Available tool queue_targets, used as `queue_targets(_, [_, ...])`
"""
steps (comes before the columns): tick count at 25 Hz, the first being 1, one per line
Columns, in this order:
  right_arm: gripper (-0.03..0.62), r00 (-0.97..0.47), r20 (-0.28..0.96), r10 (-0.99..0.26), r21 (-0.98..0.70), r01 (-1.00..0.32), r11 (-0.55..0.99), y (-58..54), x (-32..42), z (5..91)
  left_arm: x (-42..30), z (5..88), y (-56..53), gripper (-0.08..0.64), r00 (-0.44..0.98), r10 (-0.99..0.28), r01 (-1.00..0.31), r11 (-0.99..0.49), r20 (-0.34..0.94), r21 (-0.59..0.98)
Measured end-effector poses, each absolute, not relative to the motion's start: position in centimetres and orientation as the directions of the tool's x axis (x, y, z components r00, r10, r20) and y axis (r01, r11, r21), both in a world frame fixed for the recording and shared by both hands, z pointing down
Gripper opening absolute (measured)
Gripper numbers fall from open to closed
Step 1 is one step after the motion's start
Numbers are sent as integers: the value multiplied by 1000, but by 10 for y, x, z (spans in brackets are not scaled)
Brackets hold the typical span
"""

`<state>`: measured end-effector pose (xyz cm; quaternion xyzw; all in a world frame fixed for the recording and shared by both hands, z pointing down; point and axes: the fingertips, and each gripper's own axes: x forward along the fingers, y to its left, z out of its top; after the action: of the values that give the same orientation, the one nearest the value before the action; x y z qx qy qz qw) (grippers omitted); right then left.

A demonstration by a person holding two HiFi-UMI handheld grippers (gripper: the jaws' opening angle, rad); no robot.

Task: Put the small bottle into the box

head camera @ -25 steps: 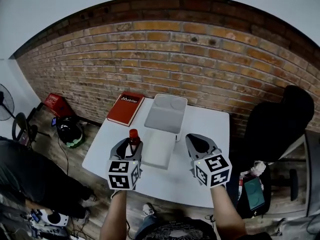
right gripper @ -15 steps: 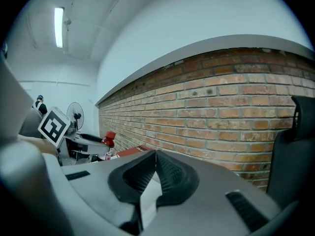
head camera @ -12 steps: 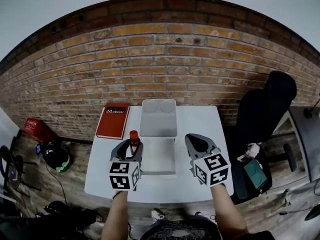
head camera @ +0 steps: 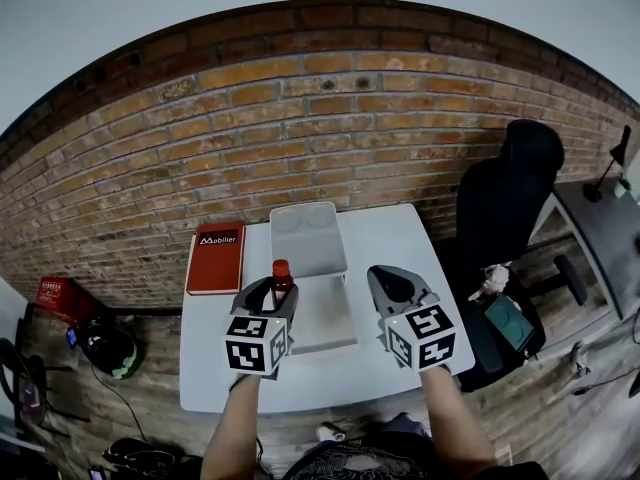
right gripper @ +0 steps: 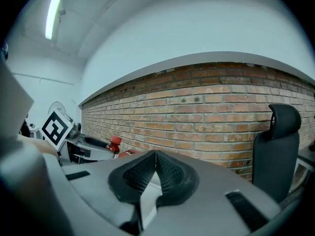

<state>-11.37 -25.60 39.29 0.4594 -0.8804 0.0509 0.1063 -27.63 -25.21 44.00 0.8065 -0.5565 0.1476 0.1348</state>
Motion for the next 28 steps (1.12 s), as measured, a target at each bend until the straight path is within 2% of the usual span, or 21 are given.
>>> queue_targets(21, [20,-589,192,-785,-2,-800,600,-296,-100,389,-253,452,-285,210,322,-837,-933,-360,442,-1])
queue_targets(28, [20,-602,195,-774,-8,-791,612,-300,-101,393,-245,465,-290,210,336,-799,-919,-393,499,-10])
